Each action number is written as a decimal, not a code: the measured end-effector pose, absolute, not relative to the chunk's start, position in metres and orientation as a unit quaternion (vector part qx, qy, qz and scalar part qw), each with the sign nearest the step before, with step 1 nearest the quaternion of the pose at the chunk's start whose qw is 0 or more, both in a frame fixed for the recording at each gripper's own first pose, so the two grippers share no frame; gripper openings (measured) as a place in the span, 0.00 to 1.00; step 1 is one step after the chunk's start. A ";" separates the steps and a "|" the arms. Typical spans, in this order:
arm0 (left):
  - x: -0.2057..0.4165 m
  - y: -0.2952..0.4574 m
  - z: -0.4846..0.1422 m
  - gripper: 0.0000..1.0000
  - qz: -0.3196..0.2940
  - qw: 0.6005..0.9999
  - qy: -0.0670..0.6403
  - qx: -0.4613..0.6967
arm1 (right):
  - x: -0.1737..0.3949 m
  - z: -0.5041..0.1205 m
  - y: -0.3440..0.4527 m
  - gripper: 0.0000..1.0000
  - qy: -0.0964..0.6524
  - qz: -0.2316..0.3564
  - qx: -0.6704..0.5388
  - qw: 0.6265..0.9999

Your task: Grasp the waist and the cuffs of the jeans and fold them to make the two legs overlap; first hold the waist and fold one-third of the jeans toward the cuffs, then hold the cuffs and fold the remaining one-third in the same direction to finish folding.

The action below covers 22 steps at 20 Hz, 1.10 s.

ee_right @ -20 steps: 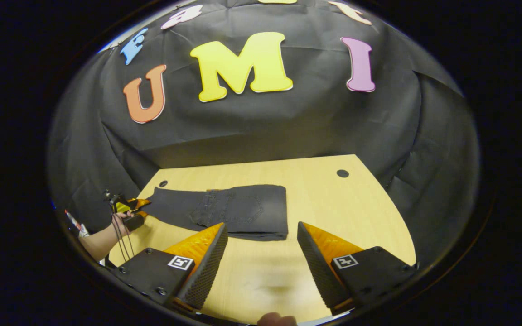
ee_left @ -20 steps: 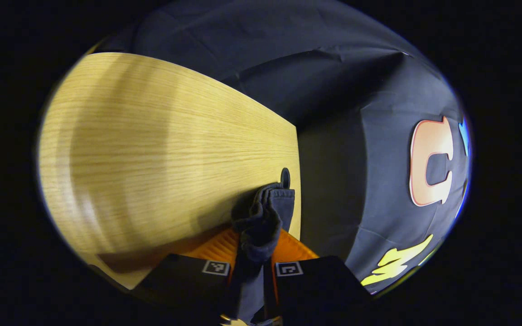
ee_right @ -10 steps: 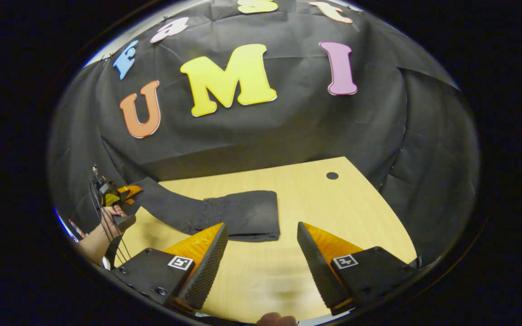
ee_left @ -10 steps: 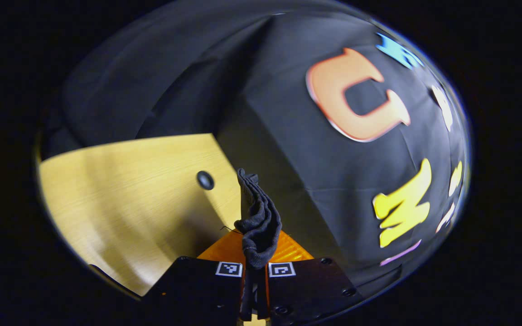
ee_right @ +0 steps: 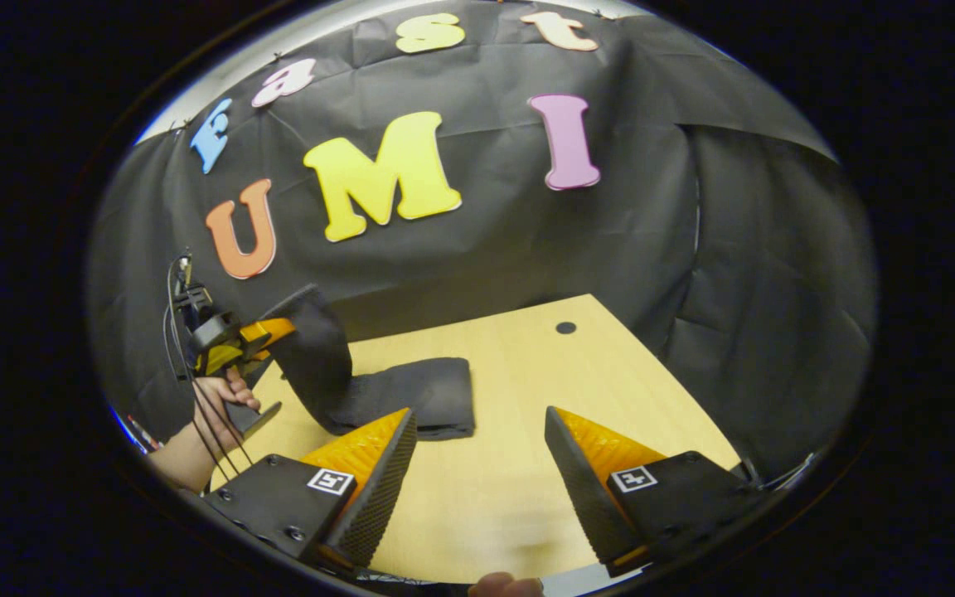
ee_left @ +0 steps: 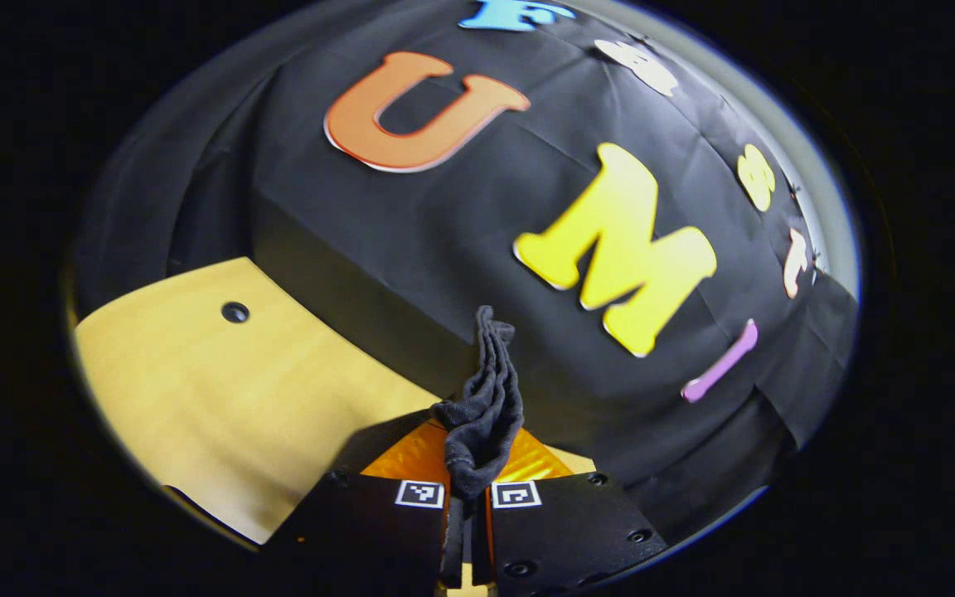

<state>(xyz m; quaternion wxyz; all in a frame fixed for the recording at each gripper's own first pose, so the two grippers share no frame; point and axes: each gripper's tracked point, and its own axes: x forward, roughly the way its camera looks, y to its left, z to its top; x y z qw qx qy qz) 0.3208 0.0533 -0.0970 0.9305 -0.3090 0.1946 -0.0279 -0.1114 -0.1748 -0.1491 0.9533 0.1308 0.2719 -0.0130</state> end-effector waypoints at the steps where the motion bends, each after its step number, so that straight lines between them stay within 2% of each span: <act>1: 0.320 0.030 -0.108 0.07 -0.037 0.931 0.205 -0.299 | -0.118 -0.151 -0.187 0.96 0.274 -0.024 0.134 0.952; 2: 0.319 0.008 -0.120 0.07 -0.044 0.931 0.217 -0.289 | -0.123 -0.153 -0.199 0.92 0.276 -0.035 0.135 0.951; 5: 0.322 -0.038 -0.162 0.07 -0.049 0.933 0.246 -0.259 | -0.136 -0.162 -0.235 0.96 0.287 -0.063 0.127 0.947; 6: 0.324 -0.050 -0.174 0.07 -0.046 0.934 0.254 -0.247 | -0.140 -0.166 -0.247 0.92 0.294 -0.073 0.123 0.945; 7: 0.324 -0.062 -0.189 0.07 -0.043 0.934 0.264 -0.235 | -0.142 -0.169 -0.258 0.96 0.299 -0.081 0.123 0.943; 8: 0.324 -0.072 -0.203 0.07 -0.040 0.934 0.275 -0.225 | -0.141 -0.171 -0.267 0.92 0.302 -0.088 0.125 0.941; 9: 0.323 -0.080 -0.217 0.07 -0.035 0.933 0.285 -0.216 | -0.141 -0.173 -0.274 0.96 0.305 -0.094 0.128 0.939; 11: 0.323 -0.088 -0.240 0.07 -0.021 0.929 0.305 -0.210 | -0.140 -0.178 -0.283 0.92 0.311 -0.097 0.129 0.936; 12: 0.320 -0.089 -0.249 0.07 -0.011 0.925 0.313 -0.217 | -0.138 -0.182 -0.285 0.96 0.315 -0.097 0.127 0.936; 14: 0.319 -0.095 -0.262 0.08 -0.004 0.915 0.326 -0.236 | -0.132 -0.188 -0.285 0.96 0.321 -0.093 0.129 0.934; 15: 0.318 -0.096 -0.266 0.13 0.000 0.912 0.335 -0.237 | -0.130 -0.190 -0.285 0.93 0.323 -0.091 0.133 0.933; 16: 0.316 -0.099 -0.271 0.16 -0.002 0.909 0.345 -0.232 | -0.126 -0.192 -0.282 0.93 0.323 -0.087 0.136 0.932; 17: 0.312 -0.102 -0.273 0.24 -0.007 0.909 0.351 -0.224 | -0.123 -0.194 -0.281 0.96 0.324 -0.084 0.137 0.932; 19: 0.311 -0.105 -0.266 0.59 -0.016 0.913 0.351 -0.207 | -0.116 -0.197 -0.278 0.96 0.325 -0.078 0.138 0.932; 20: 0.310 -0.113 -0.264 0.54 -0.026 0.913 0.351 -0.205 | -0.113 -0.198 -0.276 0.96 0.325 -0.075 0.141 0.932; 22: 0.306 -0.122 -0.256 0.72 -0.039 0.914 0.350 -0.202 | -0.108 -0.195 -0.270 0.96 0.321 -0.070 0.147 0.933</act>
